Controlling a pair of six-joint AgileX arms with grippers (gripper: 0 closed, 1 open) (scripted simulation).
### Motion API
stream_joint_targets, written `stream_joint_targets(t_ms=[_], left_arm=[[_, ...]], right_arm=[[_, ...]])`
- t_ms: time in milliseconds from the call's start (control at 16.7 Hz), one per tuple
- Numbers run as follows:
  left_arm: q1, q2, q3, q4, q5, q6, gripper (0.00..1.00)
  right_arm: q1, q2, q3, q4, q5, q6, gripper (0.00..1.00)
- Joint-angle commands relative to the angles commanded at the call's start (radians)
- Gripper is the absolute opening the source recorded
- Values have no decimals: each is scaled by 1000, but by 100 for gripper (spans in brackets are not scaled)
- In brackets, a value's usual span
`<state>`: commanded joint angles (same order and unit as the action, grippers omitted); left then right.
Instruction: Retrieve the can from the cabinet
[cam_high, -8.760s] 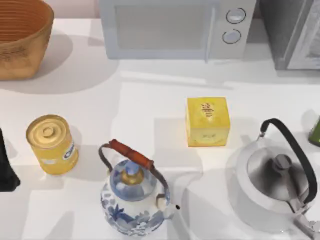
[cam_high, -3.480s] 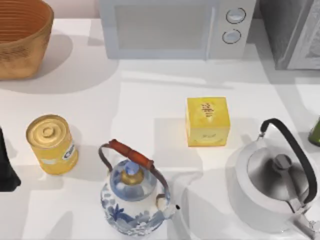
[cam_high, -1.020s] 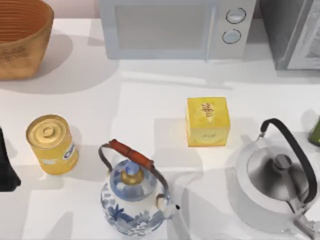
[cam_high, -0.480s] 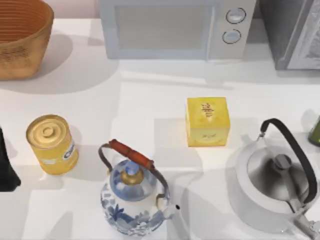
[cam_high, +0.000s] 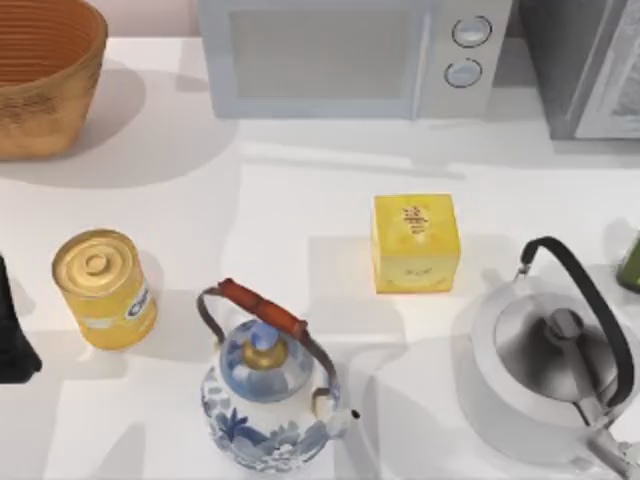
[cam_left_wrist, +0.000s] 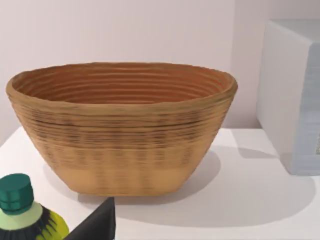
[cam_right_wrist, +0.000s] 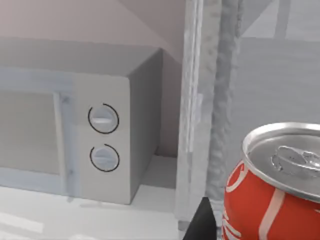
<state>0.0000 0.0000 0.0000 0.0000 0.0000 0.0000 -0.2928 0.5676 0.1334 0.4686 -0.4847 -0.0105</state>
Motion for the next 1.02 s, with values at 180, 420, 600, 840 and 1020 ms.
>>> stream_joint_targets(t_ms=[180, 420, 600, 840, 1020], left_arm=[[0, 0, 0, 0, 0, 0, 100], [0, 0, 0, 0, 0, 0, 100], [0, 0, 0, 0, 0, 0, 100], [0, 0, 0, 0, 0, 0, 100], [0, 0, 0, 0, 0, 0, 100]], right_arm=[[-147, 319, 63, 240, -253, -7, 0], [-350, 764, 149, 573, -605, -16, 0], [-493, 1077, 211, 807, -852, -24, 0], [-649, 1424, 280, 1063, -1120, -33, 0], [-728, 1594, 317, 1193, -1253, -37, 0]])
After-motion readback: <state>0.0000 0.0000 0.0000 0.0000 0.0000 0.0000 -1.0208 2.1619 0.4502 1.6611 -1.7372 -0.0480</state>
